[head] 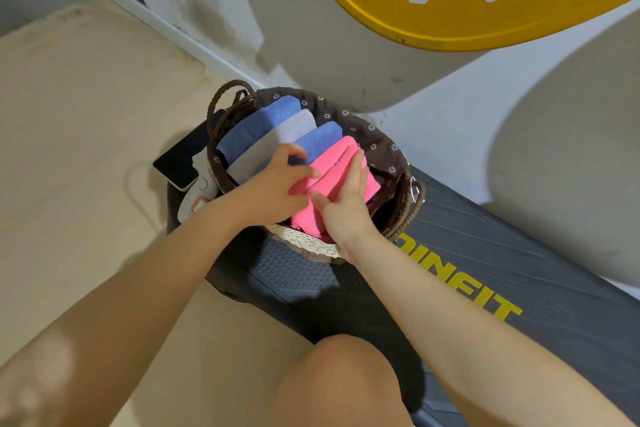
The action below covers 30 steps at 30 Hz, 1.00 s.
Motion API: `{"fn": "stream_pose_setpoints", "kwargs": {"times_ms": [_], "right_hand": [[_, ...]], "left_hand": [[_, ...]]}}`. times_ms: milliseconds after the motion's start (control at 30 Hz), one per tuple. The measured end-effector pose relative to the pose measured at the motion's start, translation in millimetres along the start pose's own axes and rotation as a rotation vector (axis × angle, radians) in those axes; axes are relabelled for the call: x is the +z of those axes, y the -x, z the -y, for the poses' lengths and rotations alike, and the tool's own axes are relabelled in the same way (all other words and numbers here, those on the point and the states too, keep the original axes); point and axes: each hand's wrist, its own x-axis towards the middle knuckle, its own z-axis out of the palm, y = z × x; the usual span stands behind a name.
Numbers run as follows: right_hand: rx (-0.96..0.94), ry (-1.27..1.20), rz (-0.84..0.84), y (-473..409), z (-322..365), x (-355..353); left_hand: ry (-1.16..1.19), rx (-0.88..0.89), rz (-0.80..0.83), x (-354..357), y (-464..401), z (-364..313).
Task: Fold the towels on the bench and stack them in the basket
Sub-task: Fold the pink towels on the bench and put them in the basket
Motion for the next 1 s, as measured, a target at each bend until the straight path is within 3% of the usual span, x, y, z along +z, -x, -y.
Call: {"fn": "stream_pose_setpoints", "kwargs": {"times_ms": [100, 233, 333, 467, 667, 833, 1000], "right_hand": [[0.014, 0.195, -0.02, 0.2, 1.6, -3.8], [0.003, 0.372, -0.011, 8.3, 1.2, -4.6], [0.044, 0.359, 0.006, 9.4, -1.4, -9.0], [0.091, 0.324, 0.054, 7.1, 0.3, -12.0], [0.081, 0.261, 0.061, 2.0, -2.0, -13.9], [0.125, 0.409, 0.139, -3.5, -3.5, -10.1], [0.177, 0.486, 0.171, -8.4, 0.7, -14.0]], "left_hand": [[0.067, 0.01, -0.156, -2.2, -3.2, -1.9], [-0.078, -0.102, -0.1, -1.0, -13.7, -10.6], [-0.273, -0.179, -0.033, -1.9, -24.0, -18.5], [-0.215, -0.183, 0.009, -4.5, -27.7, -17.5], [-0.02, -0.181, -0.194, -1.9, -19.2, -14.2], [0.041, -0.205, -0.334, 11.8, -15.1, -11.1], [-0.187, -0.041, -0.38, 17.7, -12.4, -21.0]]}}
